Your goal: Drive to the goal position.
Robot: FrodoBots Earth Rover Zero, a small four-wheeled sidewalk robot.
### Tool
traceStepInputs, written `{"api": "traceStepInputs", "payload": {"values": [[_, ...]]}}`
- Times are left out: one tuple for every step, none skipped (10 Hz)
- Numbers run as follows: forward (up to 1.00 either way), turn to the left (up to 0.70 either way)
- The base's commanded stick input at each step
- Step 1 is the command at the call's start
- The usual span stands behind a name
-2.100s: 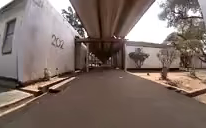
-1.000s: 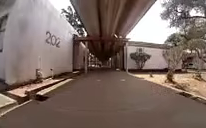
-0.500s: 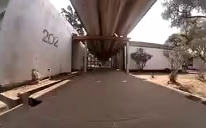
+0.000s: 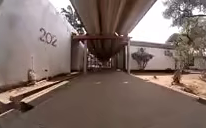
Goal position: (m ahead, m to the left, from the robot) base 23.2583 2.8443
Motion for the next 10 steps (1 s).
{"api": "traceStepInputs", "payload": {"values": [[0.5, 0.0], [0.5, 0.0], [0.5, 0.0], [0.5, 0.0], [0.5, 0.0], [0.5, 0.0], [0.5, 0.0], [0.5, 0.0], [0.5, 0.0], [0.5, 0.0]]}}
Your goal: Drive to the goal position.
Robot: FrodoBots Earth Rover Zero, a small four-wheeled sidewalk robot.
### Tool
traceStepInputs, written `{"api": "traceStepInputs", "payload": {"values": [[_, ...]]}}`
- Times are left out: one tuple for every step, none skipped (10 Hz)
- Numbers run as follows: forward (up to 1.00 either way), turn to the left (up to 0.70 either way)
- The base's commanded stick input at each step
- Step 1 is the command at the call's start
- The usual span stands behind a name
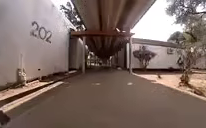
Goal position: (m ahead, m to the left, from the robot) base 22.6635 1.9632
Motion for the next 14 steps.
{"api": "traceStepInputs", "payload": {"values": [[0.5, 0.0], [0.5, 0.0], [0.5, 0.0], [0.5, 0.0], [0.5, 0.0], [0.5, 0.0], [0.5, 0.0], [0.5, 0.0], [0.5, 0.0], [0.5, 0.0], [0.5, 0.0], [0.5, 0.0], [0.5, 0.0], [0.5, 0.0]]}}
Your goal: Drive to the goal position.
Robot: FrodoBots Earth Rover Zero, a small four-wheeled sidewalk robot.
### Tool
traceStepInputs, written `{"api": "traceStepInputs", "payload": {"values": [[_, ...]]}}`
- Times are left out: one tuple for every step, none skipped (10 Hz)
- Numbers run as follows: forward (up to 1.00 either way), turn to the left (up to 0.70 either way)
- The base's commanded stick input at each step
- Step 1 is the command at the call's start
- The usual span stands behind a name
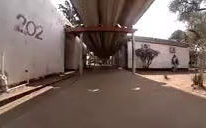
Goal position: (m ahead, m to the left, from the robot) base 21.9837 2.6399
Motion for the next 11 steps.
{"api": "traceStepInputs", "payload": {"values": [[0.5, 0.0], [0.5, 0.0], [0.5, 0.0], [0.5, 0.0], [0.5, 0.0], [0.5, 0.0], [0.5, 0.0], [0.5, 0.0], [0.5, 0.0], [0.5, 0.0], [0.5, 0.0]]}}
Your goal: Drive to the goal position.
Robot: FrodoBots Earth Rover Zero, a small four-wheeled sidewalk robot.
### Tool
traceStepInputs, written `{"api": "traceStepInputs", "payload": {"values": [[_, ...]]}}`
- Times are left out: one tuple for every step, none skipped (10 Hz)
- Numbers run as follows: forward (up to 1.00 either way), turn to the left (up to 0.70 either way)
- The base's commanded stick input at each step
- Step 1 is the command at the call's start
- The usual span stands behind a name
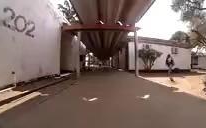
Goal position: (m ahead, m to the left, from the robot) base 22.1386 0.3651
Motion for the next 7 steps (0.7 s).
{"api": "traceStepInputs", "payload": {"values": [[0.5, 0.0], [0.5, 0.0], [0.5, 0.0], [0.5, 0.0], [0.5, 0.0], [0.5, 0.0], [0.5, 0.0]]}}
